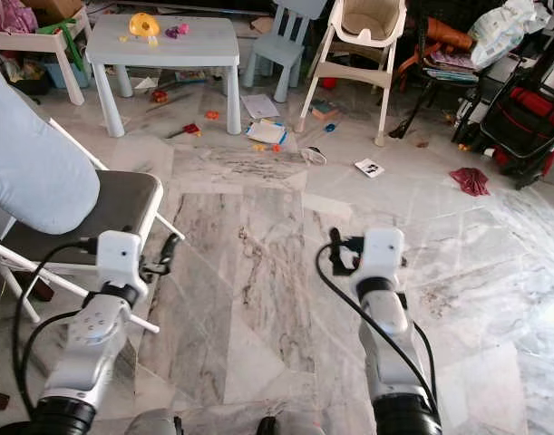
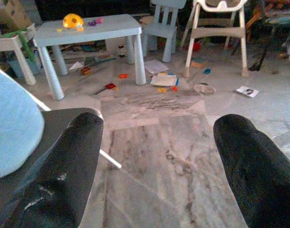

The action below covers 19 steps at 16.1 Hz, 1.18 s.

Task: Move the pillow to the sofa

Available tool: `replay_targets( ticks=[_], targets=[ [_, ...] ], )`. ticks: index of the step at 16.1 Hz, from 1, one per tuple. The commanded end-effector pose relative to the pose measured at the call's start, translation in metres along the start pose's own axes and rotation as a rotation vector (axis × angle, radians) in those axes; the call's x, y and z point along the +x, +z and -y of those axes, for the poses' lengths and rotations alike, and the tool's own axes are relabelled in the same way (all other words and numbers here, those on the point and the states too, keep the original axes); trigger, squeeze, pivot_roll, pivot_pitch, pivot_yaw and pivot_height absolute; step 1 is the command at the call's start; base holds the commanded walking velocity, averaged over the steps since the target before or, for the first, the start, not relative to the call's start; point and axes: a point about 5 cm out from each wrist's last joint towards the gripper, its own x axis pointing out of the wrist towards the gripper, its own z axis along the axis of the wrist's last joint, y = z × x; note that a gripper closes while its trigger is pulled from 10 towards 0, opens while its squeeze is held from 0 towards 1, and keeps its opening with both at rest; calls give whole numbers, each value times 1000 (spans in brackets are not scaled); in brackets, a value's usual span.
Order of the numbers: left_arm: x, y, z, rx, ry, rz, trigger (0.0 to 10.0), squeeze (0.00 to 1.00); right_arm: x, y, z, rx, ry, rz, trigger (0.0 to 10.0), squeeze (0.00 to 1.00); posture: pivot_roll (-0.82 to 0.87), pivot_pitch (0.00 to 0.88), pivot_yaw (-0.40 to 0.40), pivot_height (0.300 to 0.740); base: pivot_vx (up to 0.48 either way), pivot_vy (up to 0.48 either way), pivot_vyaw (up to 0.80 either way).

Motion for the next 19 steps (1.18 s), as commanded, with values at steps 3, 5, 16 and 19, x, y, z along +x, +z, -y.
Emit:
replay_targets(
  ticks=[3,5,16,19],
  targets=[
    [8,7,-1,18,-36,11,10000,0,0,-7,7,23,-62,-19,10000,0,9,0,-48,740,0,0,-450],
    [10,8,0,23,-64,0,10000,0,-4,-8,15,40,-130,-7,10000,0,-10,0,-1,740,0,0,-238],
    [7,2,13,-73,-122,-11,10000,0,3,-11,12,15,-90,-24,10000,0,-11,0,-46,740,0,0,-291],
    [9,1,17,-86,-121,-15,10000,0,2,-12,18,0,-92,-27,10000,0,-25,0,-50,740,0,0,-483]
  ],
)
